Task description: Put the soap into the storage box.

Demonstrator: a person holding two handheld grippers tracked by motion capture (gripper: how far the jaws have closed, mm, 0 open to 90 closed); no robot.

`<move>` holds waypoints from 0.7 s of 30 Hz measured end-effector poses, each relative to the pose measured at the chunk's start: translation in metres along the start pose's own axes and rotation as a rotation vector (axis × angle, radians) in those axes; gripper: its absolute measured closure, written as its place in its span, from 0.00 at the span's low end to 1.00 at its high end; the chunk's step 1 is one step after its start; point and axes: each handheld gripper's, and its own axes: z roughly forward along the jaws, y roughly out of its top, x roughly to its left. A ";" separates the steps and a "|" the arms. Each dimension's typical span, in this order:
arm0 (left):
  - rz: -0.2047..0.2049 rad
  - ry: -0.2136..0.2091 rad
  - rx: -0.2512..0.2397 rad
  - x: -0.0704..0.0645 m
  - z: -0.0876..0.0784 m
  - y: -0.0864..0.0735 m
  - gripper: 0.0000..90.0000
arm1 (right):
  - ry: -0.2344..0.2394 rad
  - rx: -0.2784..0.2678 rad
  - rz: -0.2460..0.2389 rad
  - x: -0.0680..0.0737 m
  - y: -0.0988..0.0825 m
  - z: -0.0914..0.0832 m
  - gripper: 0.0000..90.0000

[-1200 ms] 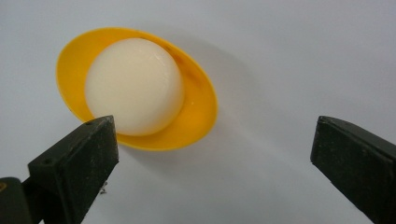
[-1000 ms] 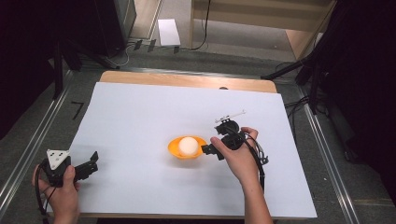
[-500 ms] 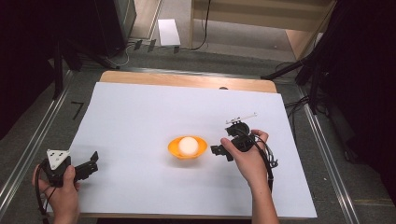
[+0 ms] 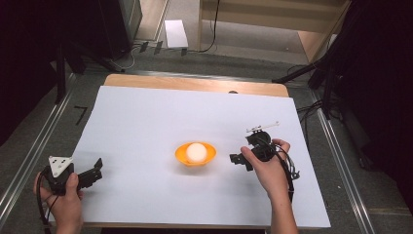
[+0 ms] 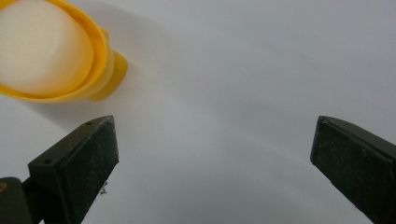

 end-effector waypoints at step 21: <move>0.003 0.002 -0.001 0.000 0.000 0.000 0.00 | -0.040 -0.040 0.057 -0.036 -0.027 -0.010 0.01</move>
